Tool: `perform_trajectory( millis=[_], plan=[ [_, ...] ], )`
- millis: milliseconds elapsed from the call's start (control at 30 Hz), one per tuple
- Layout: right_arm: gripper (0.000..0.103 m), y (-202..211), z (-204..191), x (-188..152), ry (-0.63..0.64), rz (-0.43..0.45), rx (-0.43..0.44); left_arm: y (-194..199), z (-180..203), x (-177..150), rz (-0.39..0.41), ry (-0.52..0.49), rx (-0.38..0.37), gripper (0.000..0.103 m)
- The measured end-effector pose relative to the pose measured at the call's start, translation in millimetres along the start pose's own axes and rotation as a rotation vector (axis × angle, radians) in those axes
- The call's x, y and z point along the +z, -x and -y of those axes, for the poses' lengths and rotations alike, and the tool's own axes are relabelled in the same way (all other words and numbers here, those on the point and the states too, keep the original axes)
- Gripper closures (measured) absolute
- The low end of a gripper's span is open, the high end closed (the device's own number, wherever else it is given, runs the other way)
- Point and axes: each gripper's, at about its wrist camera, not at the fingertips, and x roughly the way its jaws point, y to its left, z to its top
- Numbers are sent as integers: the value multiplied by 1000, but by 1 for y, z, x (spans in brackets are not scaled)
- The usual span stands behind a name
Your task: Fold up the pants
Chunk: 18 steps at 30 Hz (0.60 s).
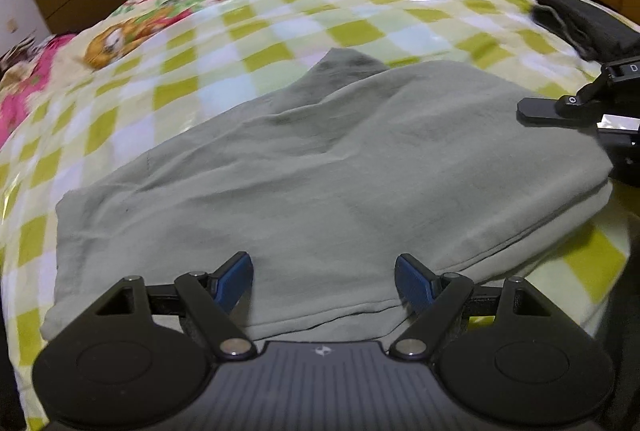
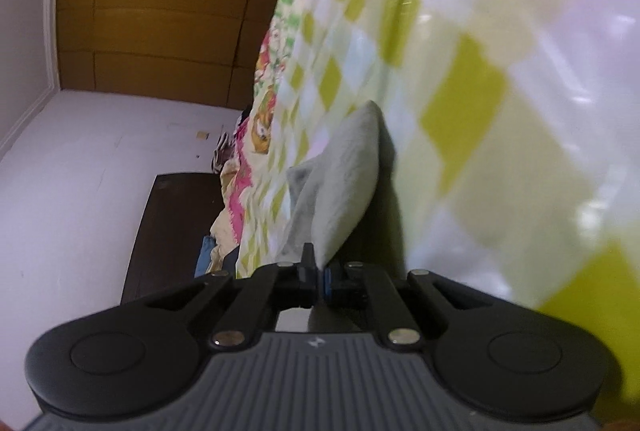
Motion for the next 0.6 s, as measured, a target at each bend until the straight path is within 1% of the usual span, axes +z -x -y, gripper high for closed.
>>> perform_trajectory(
  millis=[67, 167, 267, 367, 500, 567, 600],
  plan=[
    [98, 13, -2, 1, 6, 22, -3, 2, 6, 4, 4, -6, -29, 11],
    [98, 29, -3, 5, 5, 58, -33, 4, 16, 7, 12, -6, -81, 11],
    [98, 55, 3, 14, -9, 123, -59, 10, 25, 7, 41, -23, -100, 11],
    [98, 68, -4, 16, 13, 164, -89, 22, 23, 4, 85, -31, -97, 11],
    [97, 66, -25, 15, 75, 138, -125, 32, 2, -6, 127, 1, -66, 11],
    [93, 55, -34, 12, 101, 101, -139, 33, -10, -12, 141, 37, -66, 11],
    [93, 48, -41, 10, 120, 90, -172, 32, -16, -16, 147, 59, -68, 11]
  ],
)
